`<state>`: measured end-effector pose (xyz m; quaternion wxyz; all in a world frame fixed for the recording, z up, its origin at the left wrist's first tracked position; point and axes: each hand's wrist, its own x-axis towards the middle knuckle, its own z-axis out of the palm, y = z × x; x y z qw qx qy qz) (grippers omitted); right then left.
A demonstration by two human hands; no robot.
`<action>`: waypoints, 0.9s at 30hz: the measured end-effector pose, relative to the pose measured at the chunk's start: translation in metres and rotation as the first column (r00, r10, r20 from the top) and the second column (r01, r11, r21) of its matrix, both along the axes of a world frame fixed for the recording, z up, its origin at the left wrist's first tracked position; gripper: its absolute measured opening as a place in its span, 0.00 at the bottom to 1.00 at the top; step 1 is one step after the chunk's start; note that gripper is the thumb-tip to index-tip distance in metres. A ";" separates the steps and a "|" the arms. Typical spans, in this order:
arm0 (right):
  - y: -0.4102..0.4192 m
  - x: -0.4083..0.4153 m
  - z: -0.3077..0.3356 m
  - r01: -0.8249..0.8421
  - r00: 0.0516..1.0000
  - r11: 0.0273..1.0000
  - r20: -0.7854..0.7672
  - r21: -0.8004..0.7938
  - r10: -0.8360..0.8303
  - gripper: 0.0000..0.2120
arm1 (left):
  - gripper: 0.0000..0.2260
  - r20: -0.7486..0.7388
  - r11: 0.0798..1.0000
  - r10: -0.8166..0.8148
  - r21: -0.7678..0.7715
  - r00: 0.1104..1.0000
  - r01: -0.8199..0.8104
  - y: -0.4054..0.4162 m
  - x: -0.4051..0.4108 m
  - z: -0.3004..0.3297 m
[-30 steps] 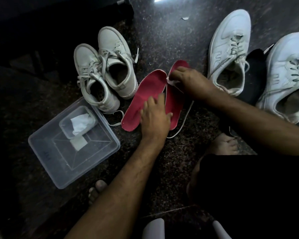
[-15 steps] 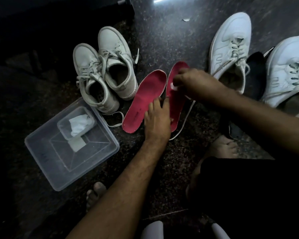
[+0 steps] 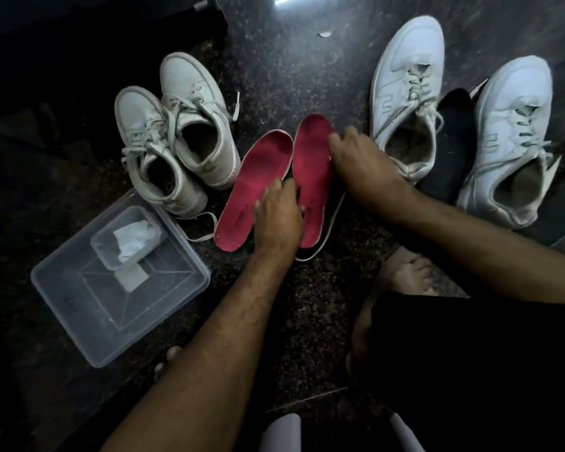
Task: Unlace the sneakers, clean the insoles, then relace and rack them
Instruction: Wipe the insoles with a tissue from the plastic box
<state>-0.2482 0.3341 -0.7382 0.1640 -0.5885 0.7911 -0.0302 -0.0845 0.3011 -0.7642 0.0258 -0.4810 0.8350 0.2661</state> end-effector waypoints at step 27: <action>0.117 -0.060 0.048 0.833 0.373 0.553 0.741 -0.003 -0.558 0.19 | 0.17 -0.464 0.979 -0.011 0.175 0.886 0.104 0.032 -0.103 0.034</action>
